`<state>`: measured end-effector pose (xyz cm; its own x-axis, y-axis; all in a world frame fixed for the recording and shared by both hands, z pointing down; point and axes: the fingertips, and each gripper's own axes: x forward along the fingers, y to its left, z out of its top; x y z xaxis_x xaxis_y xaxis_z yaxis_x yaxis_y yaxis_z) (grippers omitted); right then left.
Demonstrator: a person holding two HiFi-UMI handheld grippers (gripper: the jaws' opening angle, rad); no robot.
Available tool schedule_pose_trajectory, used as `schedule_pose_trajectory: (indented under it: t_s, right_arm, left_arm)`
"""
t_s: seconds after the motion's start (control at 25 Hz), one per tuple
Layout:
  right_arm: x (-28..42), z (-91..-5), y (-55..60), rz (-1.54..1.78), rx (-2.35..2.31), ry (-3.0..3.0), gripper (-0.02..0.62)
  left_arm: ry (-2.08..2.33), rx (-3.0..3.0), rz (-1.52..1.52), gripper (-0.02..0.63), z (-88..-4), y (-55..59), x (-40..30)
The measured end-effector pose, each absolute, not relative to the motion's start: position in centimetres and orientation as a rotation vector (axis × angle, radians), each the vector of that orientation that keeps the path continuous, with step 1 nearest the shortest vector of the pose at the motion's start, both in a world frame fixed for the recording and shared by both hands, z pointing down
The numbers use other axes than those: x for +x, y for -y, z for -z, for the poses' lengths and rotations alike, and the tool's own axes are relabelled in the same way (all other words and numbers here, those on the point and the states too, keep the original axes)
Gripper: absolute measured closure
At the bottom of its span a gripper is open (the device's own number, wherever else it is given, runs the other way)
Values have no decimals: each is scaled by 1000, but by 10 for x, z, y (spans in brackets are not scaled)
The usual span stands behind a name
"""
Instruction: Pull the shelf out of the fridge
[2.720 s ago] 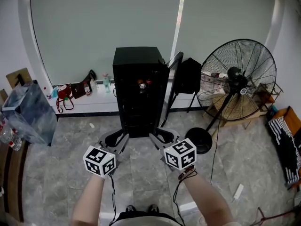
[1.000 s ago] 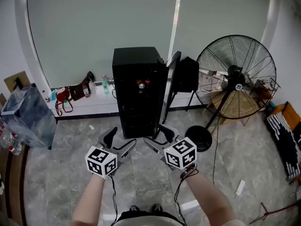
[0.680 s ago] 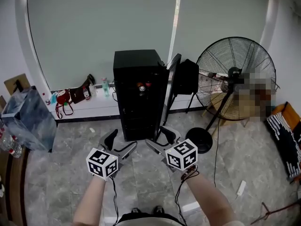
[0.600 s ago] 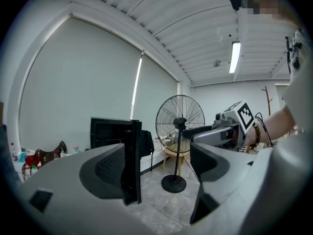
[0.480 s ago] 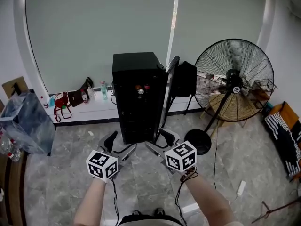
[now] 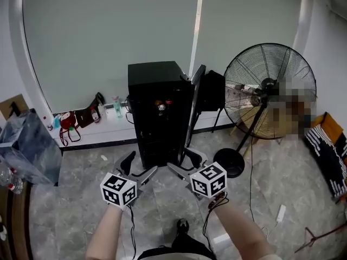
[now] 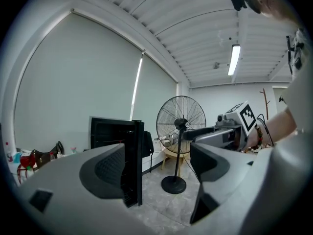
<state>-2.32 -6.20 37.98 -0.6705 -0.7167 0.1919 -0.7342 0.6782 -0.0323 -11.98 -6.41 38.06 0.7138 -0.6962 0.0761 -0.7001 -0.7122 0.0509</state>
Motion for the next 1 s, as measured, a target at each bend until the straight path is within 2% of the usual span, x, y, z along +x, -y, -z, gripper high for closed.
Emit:
schedule_pose_trajectory:
  t_s: [0.36,1.0]
  right_arm:
    - [-16,-374,121,-136,1182,2748,264]
    - [21,-384,289,-158,1125,2736,264]
  left_arm:
    - [1173,2838,-89,201,-384,118,-115]
    - [1213,2784,-82,199,-393,283,-79]
